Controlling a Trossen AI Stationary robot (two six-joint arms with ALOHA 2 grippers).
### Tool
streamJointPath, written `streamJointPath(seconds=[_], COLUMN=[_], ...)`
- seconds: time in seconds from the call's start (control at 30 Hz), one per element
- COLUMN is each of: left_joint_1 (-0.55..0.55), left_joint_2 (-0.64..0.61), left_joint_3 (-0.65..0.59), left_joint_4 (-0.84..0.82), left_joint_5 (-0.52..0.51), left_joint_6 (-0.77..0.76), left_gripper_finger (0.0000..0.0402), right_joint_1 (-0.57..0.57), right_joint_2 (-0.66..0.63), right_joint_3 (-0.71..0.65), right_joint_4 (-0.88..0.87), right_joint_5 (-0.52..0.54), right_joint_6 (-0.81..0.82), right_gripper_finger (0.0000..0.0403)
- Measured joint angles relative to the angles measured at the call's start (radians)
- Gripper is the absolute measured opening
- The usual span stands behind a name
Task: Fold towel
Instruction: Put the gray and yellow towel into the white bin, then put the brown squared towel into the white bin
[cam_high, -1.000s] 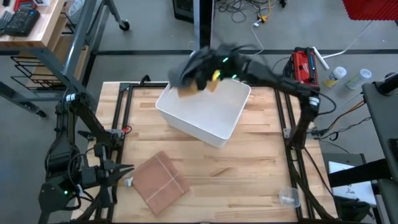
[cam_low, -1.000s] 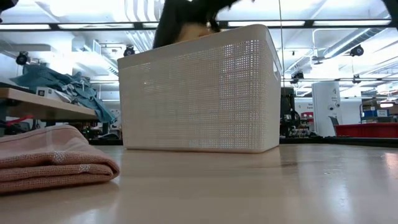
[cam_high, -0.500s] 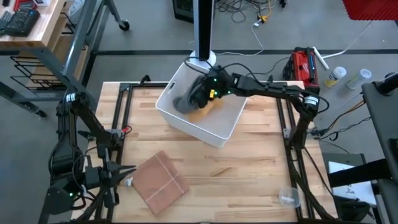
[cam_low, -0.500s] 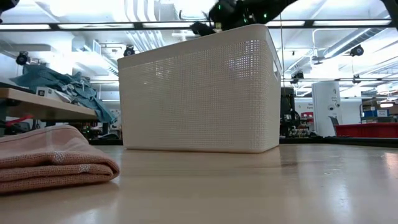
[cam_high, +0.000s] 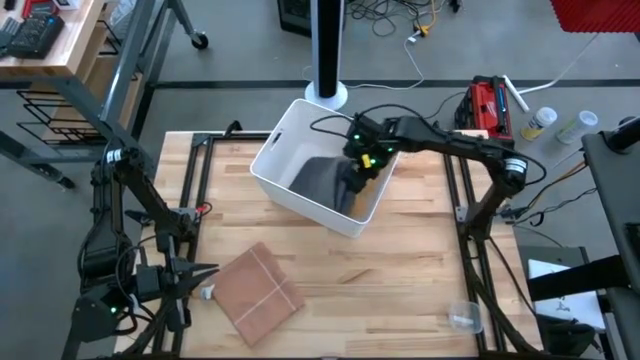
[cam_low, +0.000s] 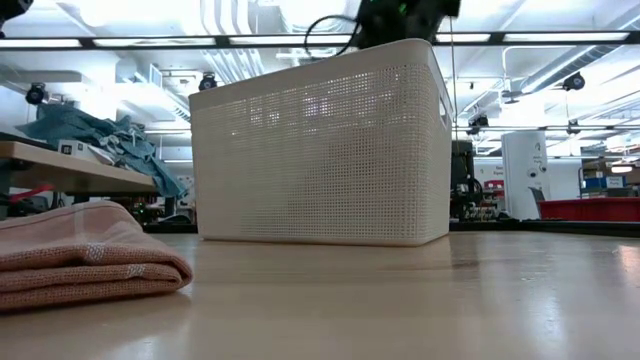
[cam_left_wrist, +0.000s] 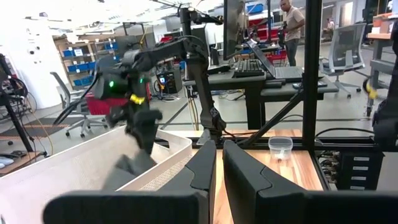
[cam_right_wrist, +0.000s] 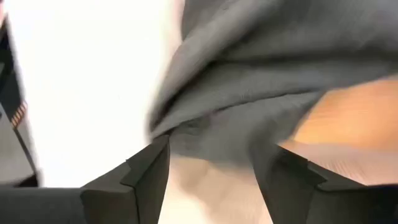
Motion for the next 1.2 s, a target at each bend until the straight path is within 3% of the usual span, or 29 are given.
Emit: streamJointPath(seconds=[0.3, 0.43, 0.57, 0.67, 0.73, 0.87, 1.0, 1.07, 1.2], left_joint_1=[0.030, 0.077, 0.156, 0.243, 0.315, 0.474, 0.567, 0.581, 0.588], left_joint_2=[0.000, 0.000, -0.001, 0.000, 0.000, 0.029, 0.132, 0.190, 0.294], left_joint_3=[0.000, -0.016, -0.063, -0.127, -0.178, -0.316, -0.466, -0.517, -0.558], left_joint_4=[-0.001, -0.009, -0.014, -0.066, -0.126, -0.202, -0.158, -0.089, 0.088], left_joint_5=[0.000, 0.041, 0.194, 0.369, 0.540, 1.060, 1.476, 1.580, 1.651], left_joint_6=[-0.043, -0.134, -0.257, -0.459, -0.656, -1.018, -1.097, -1.081, -1.068], left_gripper_finger=[0.0015, 0.0004, 0.0001, 0.0001, 0.0000, 0.0000, 0.0000, 0.0000, 0.0000], right_joint_1=[0.009, 0.068, 0.190, 0.307, 0.380, 0.500, 0.600, 0.628, 0.641], right_joint_2=[-0.117, -0.203, -0.293, -0.338, -0.346, -0.327, -0.243, -0.167, -0.016], right_joint_3=[0.239, 0.295, 0.266, 0.195, 0.140, 0.002, -0.173, -0.244, -0.274], right_joint_4=[-0.333, -0.268, -0.154, -0.059, -0.004, 0.120, 0.377, 0.523, 0.813], right_joint_5=[0.015, 0.082, 0.221, 0.329, 0.391, 0.437, 0.430, 0.420, 0.412], right_joint_6=[-0.017, -0.045, -0.050, -0.031, -0.013, 0.048, 0.120, 0.170, 0.204], right_gripper_finger=[0.0199, 0.0188, 0.0182, 0.0178, 0.0176, 0.0174, 0.0174, 0.0174, 0.0174])
